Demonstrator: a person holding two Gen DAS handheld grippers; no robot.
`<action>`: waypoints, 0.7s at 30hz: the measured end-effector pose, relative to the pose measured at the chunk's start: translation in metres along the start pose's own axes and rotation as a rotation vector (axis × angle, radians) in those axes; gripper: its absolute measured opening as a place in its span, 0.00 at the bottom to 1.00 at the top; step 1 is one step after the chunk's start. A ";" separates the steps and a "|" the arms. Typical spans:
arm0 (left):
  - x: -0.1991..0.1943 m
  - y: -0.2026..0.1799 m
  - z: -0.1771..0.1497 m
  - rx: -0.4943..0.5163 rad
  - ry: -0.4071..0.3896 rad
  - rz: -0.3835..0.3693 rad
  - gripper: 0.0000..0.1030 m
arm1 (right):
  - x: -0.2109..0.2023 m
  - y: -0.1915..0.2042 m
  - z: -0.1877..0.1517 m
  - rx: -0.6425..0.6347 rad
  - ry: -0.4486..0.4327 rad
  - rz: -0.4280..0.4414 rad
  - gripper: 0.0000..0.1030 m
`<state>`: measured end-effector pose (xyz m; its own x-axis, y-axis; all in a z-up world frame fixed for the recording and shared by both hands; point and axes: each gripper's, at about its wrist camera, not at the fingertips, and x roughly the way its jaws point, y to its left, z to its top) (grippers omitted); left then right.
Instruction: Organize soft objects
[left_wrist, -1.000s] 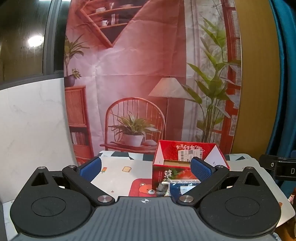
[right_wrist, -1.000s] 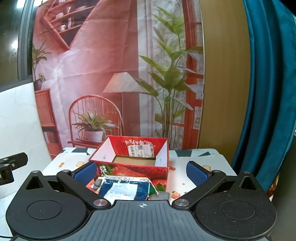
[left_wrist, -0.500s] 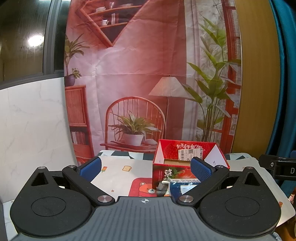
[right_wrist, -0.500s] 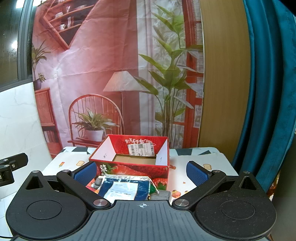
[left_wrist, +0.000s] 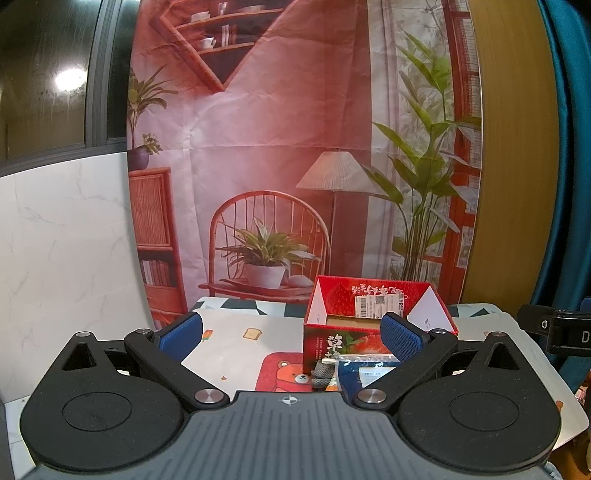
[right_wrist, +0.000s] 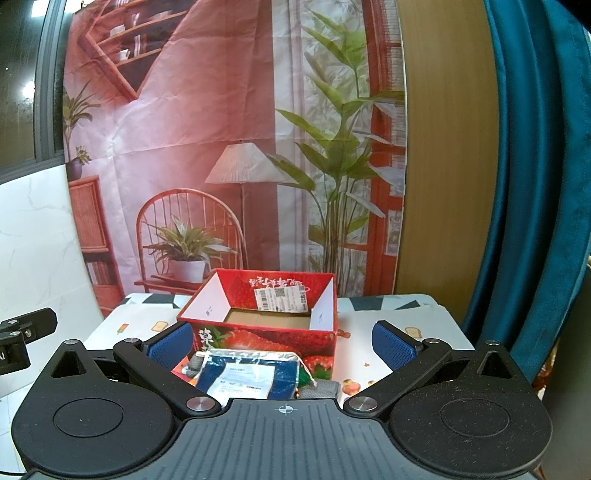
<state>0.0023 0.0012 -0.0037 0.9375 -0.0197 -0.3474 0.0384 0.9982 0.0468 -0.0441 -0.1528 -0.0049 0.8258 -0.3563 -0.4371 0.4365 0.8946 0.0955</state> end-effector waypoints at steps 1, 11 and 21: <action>0.000 0.000 0.000 0.000 0.000 0.000 1.00 | -0.001 0.000 0.001 0.001 0.001 0.000 1.00; 0.000 0.001 0.000 0.000 0.000 -0.001 1.00 | 0.001 -0.001 -0.002 0.000 -0.001 -0.001 1.00; 0.000 0.001 0.000 -0.001 0.000 -0.001 1.00 | 0.000 -0.002 -0.001 0.000 -0.003 0.000 1.00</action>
<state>0.0026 0.0019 -0.0042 0.9375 -0.0204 -0.3475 0.0387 0.9982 0.0457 -0.0450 -0.1543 -0.0066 0.8267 -0.3572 -0.4348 0.4368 0.8944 0.0958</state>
